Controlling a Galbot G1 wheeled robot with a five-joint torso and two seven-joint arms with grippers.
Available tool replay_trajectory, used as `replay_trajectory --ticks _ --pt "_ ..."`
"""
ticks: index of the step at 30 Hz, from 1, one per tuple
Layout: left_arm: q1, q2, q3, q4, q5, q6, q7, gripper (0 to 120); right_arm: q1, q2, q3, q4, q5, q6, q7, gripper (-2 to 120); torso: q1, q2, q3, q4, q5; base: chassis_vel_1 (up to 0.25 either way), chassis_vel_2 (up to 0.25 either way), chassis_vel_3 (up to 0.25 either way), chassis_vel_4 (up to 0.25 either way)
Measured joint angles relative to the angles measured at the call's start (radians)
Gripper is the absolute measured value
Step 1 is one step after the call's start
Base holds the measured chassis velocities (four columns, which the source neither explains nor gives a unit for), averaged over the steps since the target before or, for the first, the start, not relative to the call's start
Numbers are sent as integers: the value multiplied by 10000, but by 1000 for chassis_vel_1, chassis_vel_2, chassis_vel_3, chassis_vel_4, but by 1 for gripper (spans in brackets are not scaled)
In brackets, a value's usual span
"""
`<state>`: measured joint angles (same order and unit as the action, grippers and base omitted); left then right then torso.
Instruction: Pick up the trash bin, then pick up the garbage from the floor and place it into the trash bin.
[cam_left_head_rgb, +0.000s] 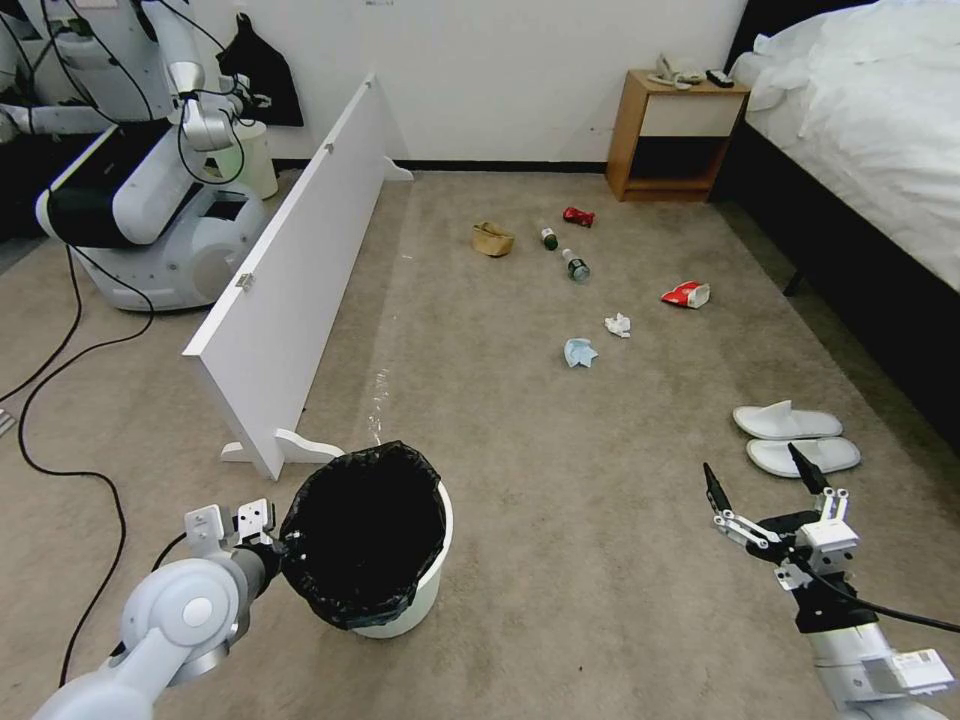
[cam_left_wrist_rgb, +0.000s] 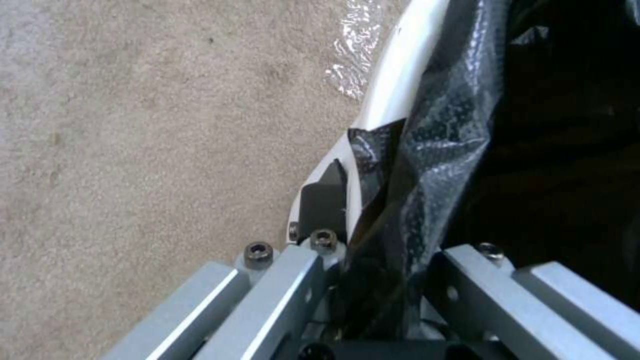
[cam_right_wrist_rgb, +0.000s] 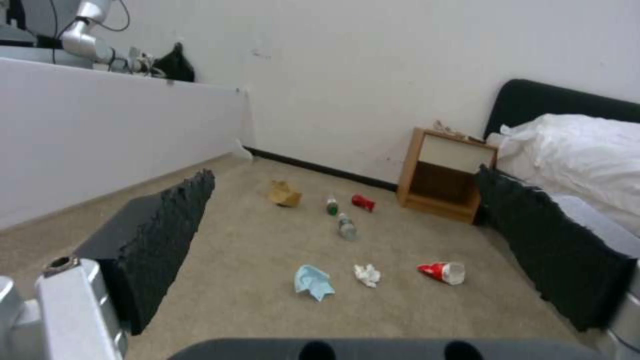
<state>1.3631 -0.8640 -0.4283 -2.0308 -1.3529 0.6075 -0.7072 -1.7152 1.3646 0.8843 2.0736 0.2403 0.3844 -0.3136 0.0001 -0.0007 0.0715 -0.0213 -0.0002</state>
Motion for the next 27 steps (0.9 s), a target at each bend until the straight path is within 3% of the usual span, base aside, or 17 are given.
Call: replay_trajectory --ticks 9,27 --pt "2 -75 5 -15 25 -84 128 2 -6 -8 8 23 21 3 -3 100 0 0 0 0 -1 0 0 0 0" --pt "452 -421 -182 -825 178 -273 729 2 18 -1 112 130 124 19 -12 100 0 0 0 0 0 0 0 0 0"
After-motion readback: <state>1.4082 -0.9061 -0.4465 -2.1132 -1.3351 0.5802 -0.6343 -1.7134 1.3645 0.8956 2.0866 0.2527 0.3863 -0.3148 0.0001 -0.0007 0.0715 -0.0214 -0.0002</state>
